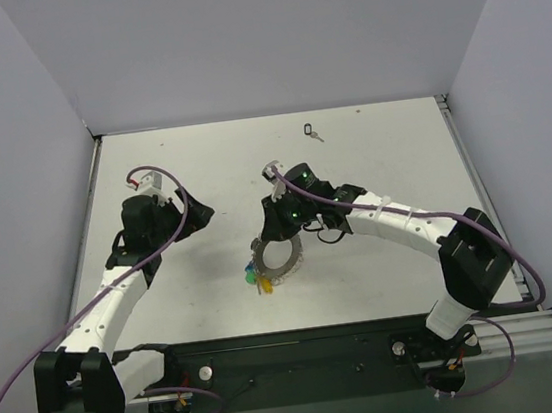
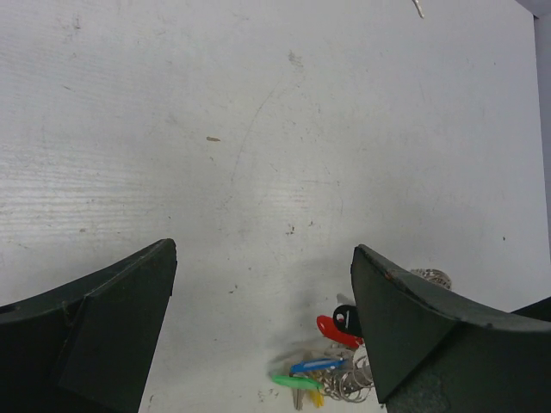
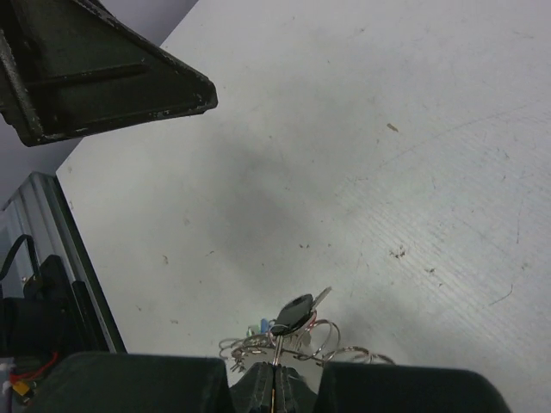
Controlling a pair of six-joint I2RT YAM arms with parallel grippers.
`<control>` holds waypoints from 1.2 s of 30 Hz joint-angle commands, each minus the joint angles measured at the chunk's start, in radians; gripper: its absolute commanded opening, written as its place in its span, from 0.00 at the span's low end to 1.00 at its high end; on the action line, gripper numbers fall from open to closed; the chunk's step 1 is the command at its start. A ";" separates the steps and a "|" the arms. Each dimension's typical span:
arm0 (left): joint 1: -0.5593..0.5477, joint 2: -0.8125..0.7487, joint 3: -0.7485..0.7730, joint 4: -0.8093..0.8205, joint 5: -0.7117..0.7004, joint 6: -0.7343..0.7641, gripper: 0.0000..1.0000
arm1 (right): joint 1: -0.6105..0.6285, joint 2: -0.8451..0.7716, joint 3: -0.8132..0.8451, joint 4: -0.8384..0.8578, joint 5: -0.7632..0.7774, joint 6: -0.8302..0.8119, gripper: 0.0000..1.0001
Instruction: Put the keys on the keyring
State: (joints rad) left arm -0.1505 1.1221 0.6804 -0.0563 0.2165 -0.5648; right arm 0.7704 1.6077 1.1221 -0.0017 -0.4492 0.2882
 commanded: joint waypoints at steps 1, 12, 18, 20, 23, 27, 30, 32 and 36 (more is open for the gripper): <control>0.005 -0.030 0.010 0.023 0.000 0.000 0.92 | -0.002 -0.066 0.004 0.005 0.017 -0.012 0.00; 0.005 0.013 -0.004 0.079 0.017 -0.007 0.92 | 0.001 -0.109 -0.267 -0.031 0.026 0.035 0.00; 0.006 0.036 -0.005 0.104 0.029 -0.018 0.92 | 0.000 -0.112 -0.277 -0.018 0.041 0.039 0.00; 0.005 0.041 -0.002 0.102 0.032 -0.020 0.92 | 0.000 -0.094 -0.257 -0.018 0.041 0.034 0.00; 0.005 0.041 -0.005 0.102 0.034 -0.018 0.92 | 0.000 -0.065 -0.216 -0.014 0.037 0.023 0.00; 0.006 0.051 -0.007 0.105 0.044 -0.018 0.92 | 0.000 -0.009 -0.150 -0.015 0.041 -0.009 0.00; 0.005 0.064 -0.013 0.111 0.060 -0.015 0.92 | 0.000 0.041 -0.101 -0.015 0.044 -0.020 0.01; 0.005 0.071 -0.018 0.113 0.063 -0.014 0.92 | -0.002 0.075 -0.067 -0.026 0.053 -0.026 0.02; 0.002 0.080 -0.030 0.133 0.083 -0.014 0.92 | -0.006 0.106 -0.030 -0.044 0.079 -0.032 0.04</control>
State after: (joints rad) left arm -0.1505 1.1950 0.6575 0.0097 0.2615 -0.5728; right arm 0.7700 1.6985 1.0367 -0.0269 -0.4011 0.2783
